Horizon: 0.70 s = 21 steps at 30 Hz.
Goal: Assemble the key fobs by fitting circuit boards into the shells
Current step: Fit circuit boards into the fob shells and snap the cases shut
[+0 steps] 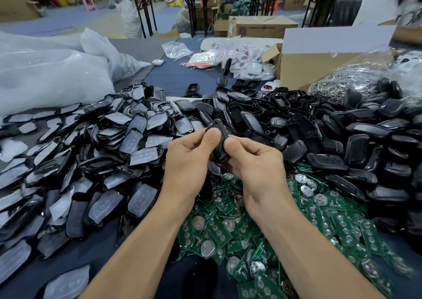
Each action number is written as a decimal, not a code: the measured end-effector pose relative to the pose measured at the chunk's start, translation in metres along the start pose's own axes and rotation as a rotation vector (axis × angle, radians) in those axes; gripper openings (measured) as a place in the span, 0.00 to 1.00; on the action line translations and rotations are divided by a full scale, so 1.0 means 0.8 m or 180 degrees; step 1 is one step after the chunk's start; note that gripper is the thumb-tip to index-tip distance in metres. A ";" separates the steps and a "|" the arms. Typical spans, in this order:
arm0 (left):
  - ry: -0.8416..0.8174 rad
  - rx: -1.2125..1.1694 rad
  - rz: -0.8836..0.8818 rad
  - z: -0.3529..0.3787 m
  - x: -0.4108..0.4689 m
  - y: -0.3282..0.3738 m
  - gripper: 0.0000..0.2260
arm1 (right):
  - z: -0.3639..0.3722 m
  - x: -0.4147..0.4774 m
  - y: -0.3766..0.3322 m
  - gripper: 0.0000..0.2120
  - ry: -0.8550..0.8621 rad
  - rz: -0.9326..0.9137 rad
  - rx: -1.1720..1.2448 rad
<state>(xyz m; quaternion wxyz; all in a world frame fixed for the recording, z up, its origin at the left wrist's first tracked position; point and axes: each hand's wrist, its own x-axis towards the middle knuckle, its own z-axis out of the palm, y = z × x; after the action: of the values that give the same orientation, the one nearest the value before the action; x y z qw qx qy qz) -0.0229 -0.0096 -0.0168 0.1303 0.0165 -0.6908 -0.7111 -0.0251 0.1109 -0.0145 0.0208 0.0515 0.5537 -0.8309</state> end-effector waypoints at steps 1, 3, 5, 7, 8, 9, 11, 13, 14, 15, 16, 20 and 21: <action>0.0082 -0.0062 -0.0032 0.003 0.000 0.000 0.12 | 0.002 0.000 0.000 0.08 -0.0046 0.0025 -0.0025; 0.0226 -0.0163 -0.0116 0.007 -0.001 0.002 0.14 | 0.003 -0.001 0.001 0.08 -0.0164 0.0061 -0.0103; 0.0314 -0.0258 -0.0207 0.007 -0.003 0.004 0.15 | 0.002 0.000 0.002 0.04 -0.0285 0.0082 -0.0162; 0.0341 -0.0264 -0.0255 0.006 -0.004 0.006 0.16 | 0.001 0.001 0.004 0.03 -0.0351 0.0088 -0.0186; 0.0353 -0.0222 -0.0241 0.005 -0.004 0.006 0.17 | 0.001 0.001 0.004 0.03 -0.0354 0.0081 -0.0217; 0.0367 -0.0183 -0.0223 0.003 -0.004 0.006 0.18 | 0.001 0.001 0.005 0.03 -0.0349 0.0070 -0.0248; 0.0355 -0.0180 -0.0232 0.001 -0.002 0.007 0.19 | 0.001 0.000 0.005 0.03 -0.0355 0.0072 -0.0273; 0.0271 -0.0240 -0.0266 0.001 -0.001 0.008 0.18 | 0.001 0.001 0.004 0.04 -0.0357 0.0076 -0.0277; 0.0226 -0.0258 -0.0276 0.001 -0.001 0.008 0.18 | 0.001 0.001 0.004 0.04 -0.0350 0.0070 -0.0269; 0.0180 -0.0270 -0.0277 0.001 -0.001 0.009 0.18 | 0.001 0.001 0.004 0.04 -0.0331 0.0060 -0.0252; 0.0134 -0.0284 -0.0277 0.001 -0.001 0.009 0.18 | 0.001 0.001 0.005 0.04 -0.0299 0.0040 -0.0242; 0.0085 -0.0200 -0.0268 -0.002 0.000 0.005 0.16 | 0.002 0.000 0.006 0.06 -0.0243 0.0040 -0.0262; 0.0124 -0.0191 -0.0265 -0.003 0.001 0.004 0.16 | 0.001 0.000 0.006 0.05 -0.0298 0.0039 -0.0310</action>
<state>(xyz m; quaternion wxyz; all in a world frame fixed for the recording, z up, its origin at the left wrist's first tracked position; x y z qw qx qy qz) -0.0224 -0.0117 -0.0137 0.1144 0.0551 -0.6652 -0.7358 -0.0248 0.1083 -0.0190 0.0543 0.0149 0.5915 -0.8043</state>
